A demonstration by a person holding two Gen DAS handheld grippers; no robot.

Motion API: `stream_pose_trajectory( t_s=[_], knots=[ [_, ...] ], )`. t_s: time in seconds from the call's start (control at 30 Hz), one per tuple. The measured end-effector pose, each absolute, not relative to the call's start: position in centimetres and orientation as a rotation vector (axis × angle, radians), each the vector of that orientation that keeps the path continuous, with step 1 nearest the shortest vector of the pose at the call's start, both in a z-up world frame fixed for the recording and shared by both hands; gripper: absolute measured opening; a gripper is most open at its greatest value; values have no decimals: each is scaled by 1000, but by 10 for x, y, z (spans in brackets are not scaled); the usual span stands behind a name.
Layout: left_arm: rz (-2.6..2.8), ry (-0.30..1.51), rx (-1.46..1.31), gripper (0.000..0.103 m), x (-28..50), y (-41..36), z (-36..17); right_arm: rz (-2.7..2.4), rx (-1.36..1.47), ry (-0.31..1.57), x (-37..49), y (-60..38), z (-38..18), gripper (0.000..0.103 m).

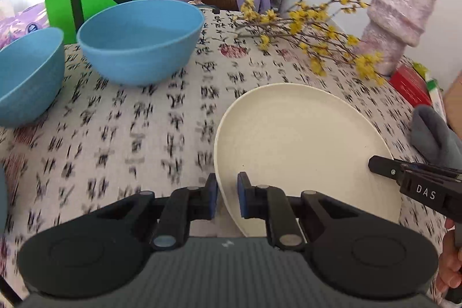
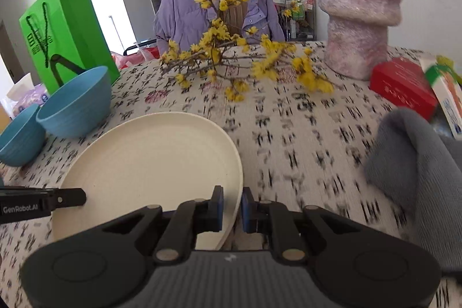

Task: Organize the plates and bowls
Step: 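Close both grippers on the rim of the cream plate near the vase, then carry the held plate with both grippers over the plate stack by the thermos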

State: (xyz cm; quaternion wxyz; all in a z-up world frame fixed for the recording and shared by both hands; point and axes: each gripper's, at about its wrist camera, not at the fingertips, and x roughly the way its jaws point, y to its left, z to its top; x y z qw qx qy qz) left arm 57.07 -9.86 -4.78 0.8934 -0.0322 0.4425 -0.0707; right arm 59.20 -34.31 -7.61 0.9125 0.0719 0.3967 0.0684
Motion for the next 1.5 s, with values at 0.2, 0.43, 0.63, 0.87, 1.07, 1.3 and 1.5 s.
stream_pose_trajectory(
  t_s=[0.2,0.43,0.63,0.87,1.07,1.3,1.5],
  knots=[
    [-154,886,-59,13,500,-110,-33,140,163,796,514,-353,-67,12],
    [-169,871,-44,13,410,-123,-36,146,182,764,412,-370,-64,11],
    [-164,787,3,13,332,-135,-40,140,185,757,333,-376,-68,11],
    [-156,756,-9,13,272,-136,-47,136,183,758,268,-378,-73,11],
    [-173,730,-33,13,251,-119,-43,111,163,748,246,-366,-65,11],
    [-133,644,-5,14,239,-93,-28,118,114,721,241,-330,-47,12],
    [-82,573,-24,14,234,-54,-10,168,120,687,249,-298,-29,12]
  ],
)
